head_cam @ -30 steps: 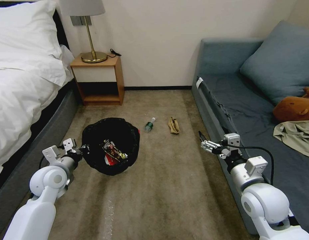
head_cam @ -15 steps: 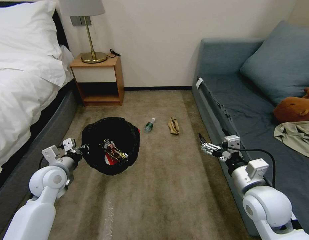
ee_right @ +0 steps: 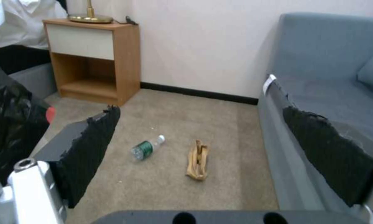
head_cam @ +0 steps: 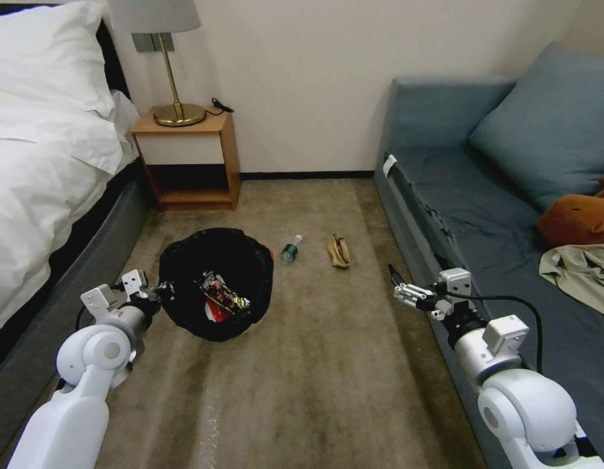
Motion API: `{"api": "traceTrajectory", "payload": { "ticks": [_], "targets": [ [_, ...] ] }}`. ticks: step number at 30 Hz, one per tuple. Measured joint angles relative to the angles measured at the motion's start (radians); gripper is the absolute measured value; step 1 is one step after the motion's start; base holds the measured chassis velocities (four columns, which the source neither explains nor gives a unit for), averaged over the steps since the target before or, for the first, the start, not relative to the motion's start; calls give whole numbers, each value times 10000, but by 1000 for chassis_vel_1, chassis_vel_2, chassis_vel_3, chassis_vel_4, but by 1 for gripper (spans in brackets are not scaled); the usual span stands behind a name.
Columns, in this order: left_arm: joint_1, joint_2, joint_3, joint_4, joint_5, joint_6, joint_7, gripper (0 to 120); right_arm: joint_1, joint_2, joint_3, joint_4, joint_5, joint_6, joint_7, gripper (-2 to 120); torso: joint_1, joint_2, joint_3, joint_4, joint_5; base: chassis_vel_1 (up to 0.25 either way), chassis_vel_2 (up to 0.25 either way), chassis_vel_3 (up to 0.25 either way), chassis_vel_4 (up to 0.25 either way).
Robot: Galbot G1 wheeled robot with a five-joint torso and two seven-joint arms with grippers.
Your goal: Pick up the trash bin, then pick up the garbage on the floor and place it into the trash bin.
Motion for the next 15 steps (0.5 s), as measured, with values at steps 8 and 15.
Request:
{"api": "traceTrajectory", "payload": {
  "ticks": [8, 15],
  "targets": [
    [-75, 43, -58, 66, -25, -35, -19, 2, -15, 55, -70, 5, -35, 4, -53, 100, 0, 1, 0, 0, 0, -52, 60, 60, -59],
    [-101, 59, -75, 103, -33, -49, -38, 2, 12, 38, -87, -35, -34, 0, -98, 100, 0, 2, 0, 0, 0, -55, 57, 56, -52]
  ]
}}
